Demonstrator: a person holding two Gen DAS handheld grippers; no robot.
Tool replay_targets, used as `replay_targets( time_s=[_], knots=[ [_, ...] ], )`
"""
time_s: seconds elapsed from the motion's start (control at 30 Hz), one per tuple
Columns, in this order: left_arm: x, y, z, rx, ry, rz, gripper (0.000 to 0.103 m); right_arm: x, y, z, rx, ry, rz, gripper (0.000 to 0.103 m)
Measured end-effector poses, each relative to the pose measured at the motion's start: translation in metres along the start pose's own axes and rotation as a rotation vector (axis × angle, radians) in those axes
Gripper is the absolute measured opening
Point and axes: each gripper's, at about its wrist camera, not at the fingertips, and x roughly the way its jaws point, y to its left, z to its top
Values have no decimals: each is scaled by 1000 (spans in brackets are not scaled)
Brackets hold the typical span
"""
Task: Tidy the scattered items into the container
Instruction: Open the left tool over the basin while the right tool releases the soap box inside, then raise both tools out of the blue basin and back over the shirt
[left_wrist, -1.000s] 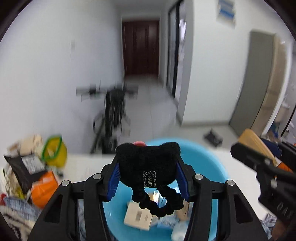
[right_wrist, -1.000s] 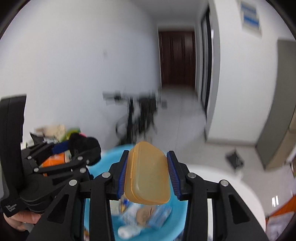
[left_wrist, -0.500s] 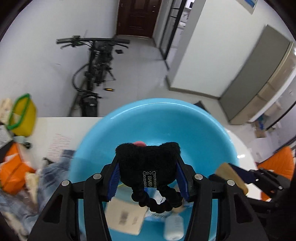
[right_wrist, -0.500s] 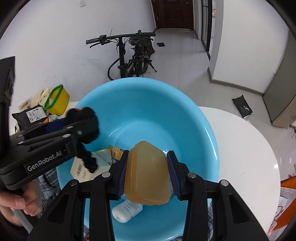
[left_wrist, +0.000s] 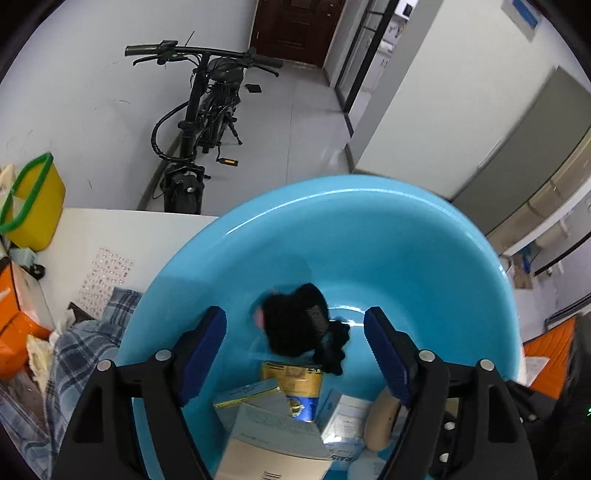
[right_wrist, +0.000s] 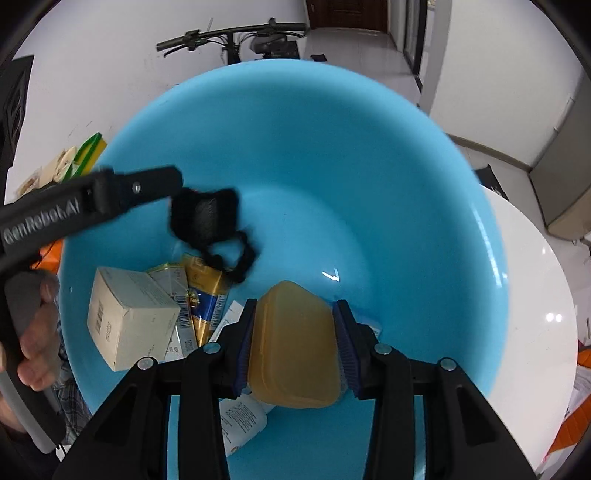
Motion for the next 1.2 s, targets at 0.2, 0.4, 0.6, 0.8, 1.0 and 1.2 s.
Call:
replay_targets(
  time_s=[0.2, 0.4, 0.6, 0.8, 1.0, 1.2],
  knots=[
    [-16, -2, -2, 15, -32, -14, 87, -11, 0, 0, 2, -38, 60, 67],
    [-31, 3, -5, 37, -51, -23, 87, -34, 9, -13, -77, -128, -57, 90],
    [-63, 10, -5, 50, -168, 8, 88, -54, 12, -16, -127, -200, -79, 92],
    [-92, 10, -5, 79, -279, 60, 88, -77, 12, -15, -92, -314, -92, 93],
    [-129, 2, -40, 202, -527, 98, 103, -107, 12, -36, -58, -534, -71, 103],
    [-152, -10, -85, 340, -609, 121, 103, -121, 24, -68, -133, -656, -191, 103]
  ],
)
